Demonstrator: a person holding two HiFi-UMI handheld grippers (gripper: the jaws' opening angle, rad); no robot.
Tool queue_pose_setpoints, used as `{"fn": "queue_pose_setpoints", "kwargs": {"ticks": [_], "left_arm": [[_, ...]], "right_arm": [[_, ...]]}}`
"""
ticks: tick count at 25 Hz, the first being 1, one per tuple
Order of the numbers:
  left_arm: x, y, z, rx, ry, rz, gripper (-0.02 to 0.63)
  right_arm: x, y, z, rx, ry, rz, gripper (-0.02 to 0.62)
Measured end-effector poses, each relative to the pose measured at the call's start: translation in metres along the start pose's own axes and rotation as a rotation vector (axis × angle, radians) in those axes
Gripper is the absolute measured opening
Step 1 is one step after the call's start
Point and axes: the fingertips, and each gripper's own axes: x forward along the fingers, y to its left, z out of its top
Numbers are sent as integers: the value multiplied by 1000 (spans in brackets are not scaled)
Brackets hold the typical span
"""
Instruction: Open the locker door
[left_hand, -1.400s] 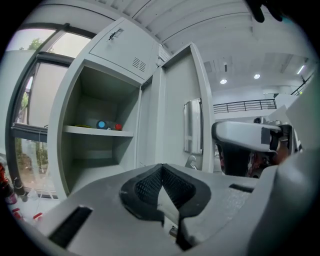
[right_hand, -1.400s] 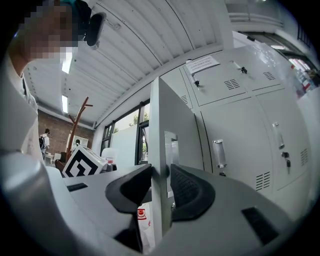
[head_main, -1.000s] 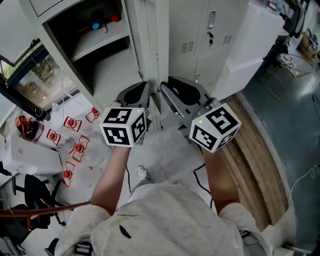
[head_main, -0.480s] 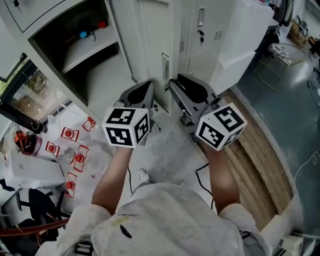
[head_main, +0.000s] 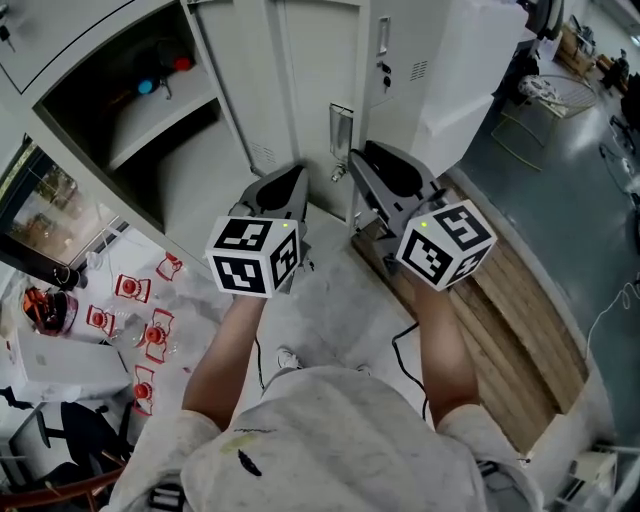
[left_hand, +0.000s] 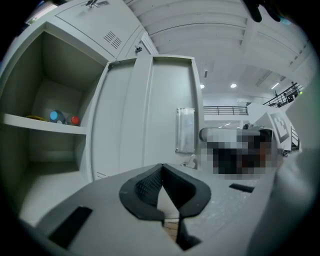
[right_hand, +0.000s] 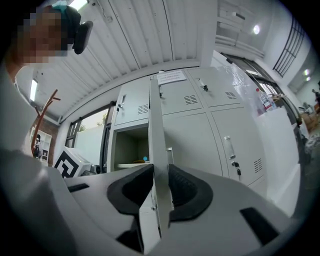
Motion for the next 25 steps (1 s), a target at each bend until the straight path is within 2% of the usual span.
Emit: {"fn": "queue_pose_setpoints", "kwargs": {"ticks": [7, 15, 25], "left_arm": [[7, 2, 0, 4, 2, -34, 5], [8, 0, 3, 3, -6, -58, 5], [-2, -3, 5, 8, -7, -41, 5]], "right_arm": [[5, -16, 0, 8, -12, -54, 92], [5, -16, 2, -20, -3, -92, 92], [-3, -2, 4, -79, 17, -117, 87]]}}
